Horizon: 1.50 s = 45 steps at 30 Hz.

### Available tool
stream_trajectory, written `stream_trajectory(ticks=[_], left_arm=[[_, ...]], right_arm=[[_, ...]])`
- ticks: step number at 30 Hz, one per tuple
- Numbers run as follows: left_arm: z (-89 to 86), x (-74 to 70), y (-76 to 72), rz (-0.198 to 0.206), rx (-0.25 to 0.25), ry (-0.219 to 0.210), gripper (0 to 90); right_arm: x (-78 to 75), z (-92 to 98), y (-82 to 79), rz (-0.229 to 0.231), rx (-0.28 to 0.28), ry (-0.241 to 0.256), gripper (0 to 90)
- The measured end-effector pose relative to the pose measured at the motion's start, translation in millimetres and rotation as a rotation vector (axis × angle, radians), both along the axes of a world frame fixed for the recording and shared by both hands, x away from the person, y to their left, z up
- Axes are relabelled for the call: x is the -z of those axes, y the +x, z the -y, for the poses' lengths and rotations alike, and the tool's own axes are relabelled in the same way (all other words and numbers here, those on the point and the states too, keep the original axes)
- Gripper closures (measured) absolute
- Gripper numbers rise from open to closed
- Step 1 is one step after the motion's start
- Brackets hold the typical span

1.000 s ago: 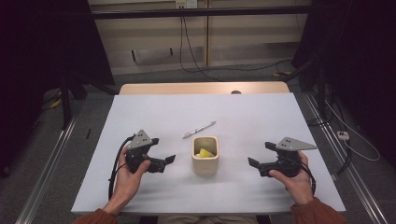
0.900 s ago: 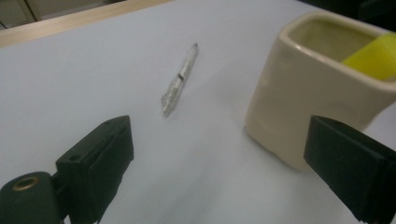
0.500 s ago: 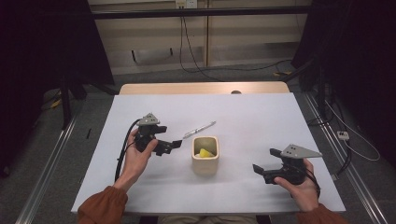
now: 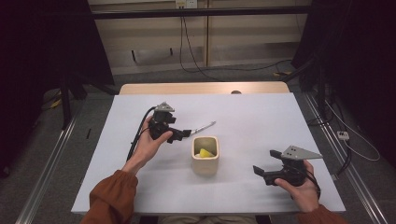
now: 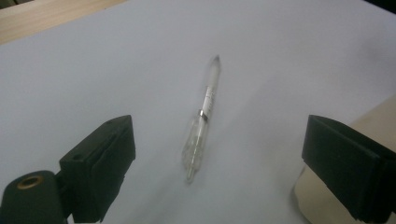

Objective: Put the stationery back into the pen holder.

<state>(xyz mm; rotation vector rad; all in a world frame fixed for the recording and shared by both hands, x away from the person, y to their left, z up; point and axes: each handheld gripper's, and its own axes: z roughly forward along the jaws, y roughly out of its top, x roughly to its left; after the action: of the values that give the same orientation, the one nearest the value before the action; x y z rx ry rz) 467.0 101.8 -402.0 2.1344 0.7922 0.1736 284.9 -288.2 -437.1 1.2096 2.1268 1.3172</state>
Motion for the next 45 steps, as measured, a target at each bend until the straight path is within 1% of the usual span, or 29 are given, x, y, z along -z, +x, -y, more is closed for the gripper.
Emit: stream_trajectory(ticks=[1, 3, 4, 6, 7, 8, 9, 10, 11, 12, 13, 16, 18, 19, 21, 22, 23, 25, 27, 29, 31, 33, 34, 36, 38, 40, 41, 42, 45], left_arm=[[2.9, -0.5, 2.3, 0.002, -0.003, 0.019, 9.7], [8.2, -1.6, 8.3, -0.003, 0.009, 0.061, 9.6], [10.4, -1.3, 11.2, -0.012, 0.008, 0.068, 9.5], [15.2, 0.2, 16.3, -0.013, -0.001, 0.084, 9.2], [17.7, 1.7, 18.2, -0.016, -0.001, 0.081, 9.2], [20.9, 3.1, 18.8, -0.032, 0.001, 0.083, 9.1], [25.2, 4.1, 18.1, -0.026, -0.013, 0.108, 9.1], [27.3, 4.9, 20.0, -0.043, 0.017, 0.105, 9.1], [30.6, 6.3, 21.1, -0.036, 0.013, 0.108, 9.2], [33.1, 7.3, 22.7, -0.025, 0.003, 0.124, 10.0], [35.4, 9.1, 24.6, -0.022, -0.008, 0.120, 11.1], [40.0, 13.7, 29.9, -0.025, 0.021, 0.087, 11.6], [45.6, 15.6, 33.1, -0.021, 0.028, 0.105, 11.4], [48.3, 15.4, 34.6, -0.014, 0.035, 0.132, 11.8], [53.4, 15.5, 36.9, 0.002, 0.045, 0.140, 14.2], [55.9, 15.5, 38.1, 0.005, 0.044, 0.141, 14.4], [58.0, 15.4, 39.3, 0.008, 0.050, 0.155, 14.4], [62.9, 17.9, 40.7, 0.007, 0.049, 0.155, 15.3], [67.0, 19.8, 42.8, 0.014, 0.057, 0.179, 17.2], [69.9, 21.0, 45.6, 0.004, 0.058, 0.173, 19.4], [72.7, 21.9, 48.2, 0.006, 0.063, 0.184, 22.9], [75.5, 23.5, 50.9, 0.004, 0.079, 0.202, 25.8], [77.4, 24.2, 51.6, -0.011, 0.090, 0.208, 28.0], [81.3, 25.1, 53.2, -0.025, 0.114, 0.234, 32.2], [85.2, 26.0, 54.5, -0.022, 0.125, 0.246, 35.6], [88.1, 26.7, 55.7, -0.016, 0.125, 0.247, 39.8], [89.5, 27.3, 56.2, -0.021, 0.128, 0.239, 40.1], [90.4, 28.0, 56.9, -0.020, 0.132, 0.243, 43.5], [92.3, 32.0, 58.4, -0.039, 0.133, 0.243, 48.7]], right_arm=[[0.1, -0.2, 0.1, -0.003, 0.000, 0.000, 6.6], [0.4, -0.5, 0.4, -0.002, -0.003, -0.002, 6.6], [0.4, -0.7, 0.3, -0.004, -0.001, 0.000, 6.6], [0.6, -0.8, 0.4, -0.004, 0.000, 0.000, 6.6], [0.7, -0.7, 0.5, -0.005, 0.001, 0.001, 6.6], [0.9, -0.8, 0.6, -0.006, 0.000, 0.002, 6.6], [1.0, -0.8, 0.7, -0.005, -0.004, -0.003, 6.6], [1.2, -1.0, 0.7, -0.005, -0.007, -0.002, 6.6], [1.4, -1.5, 0.8, -0.006, -0.008, -0.001, 6.6], [1.5, -1.9, 0.9, -0.006, -0.010, -0.005, 6.6], [1.5, -2.3, 0.8, -0.005, -0.012, -0.005, 6.6], [1.1, -2.1, 0.0, -0.002, -0.015, -0.008, 6.6], [1.3, -1.6, 0.3, -0.003, -0.014, -0.007, 6.6], [1.5, -1.5, 0.6, -0.004, -0.013, -0.006, 6.6], [1.8, -1.6, 0.8, -0.004, -0.014, -0.005, 6.6], [1.8, -1.7, 0.7, -0.004, -0.014, -0.005, 6.6], [1.7, -1.6, 0.6, -0.003, -0.017, -0.006, 6.6], [1.8, -1.8, 0.6, -0.004, -0.017, -0.005, 6.6], [2.0, -2.0, 0.5, -0.005, -0.024, -0.012, 6.6], [2.3, -2.6, 0.3, -0.004, -0.026, -0.015, 6.6], [2.4, -3.1, 0.3, -0.006, -0.026, -0.012, 6.6], [2.6, -3.1, 0.4, -0.006, -0.030, -0.017, 6.6], [2.7, -3.2, 0.5, -0.007, -0.030, -0.018, 6.6], [2.8, -3.0, 0.7, -0.009, -0.028, -0.016, 6.6], [2.9, -3.0, 0.9, -0.011, -0.026, -0.014, 6.6], [2.9, -2.7, 0.9, -0.010, -0.028, -0.016, 6.6], [2.8, -2.6, 0.8, -0.009, -0.027, -0.017, 6.6], [2.8, -2.6, 0.7, -0.009, -0.027, -0.016, 6.6], [2.9, -2.0, 0.8, -0.009, -0.026, -0.016, 6.6]])
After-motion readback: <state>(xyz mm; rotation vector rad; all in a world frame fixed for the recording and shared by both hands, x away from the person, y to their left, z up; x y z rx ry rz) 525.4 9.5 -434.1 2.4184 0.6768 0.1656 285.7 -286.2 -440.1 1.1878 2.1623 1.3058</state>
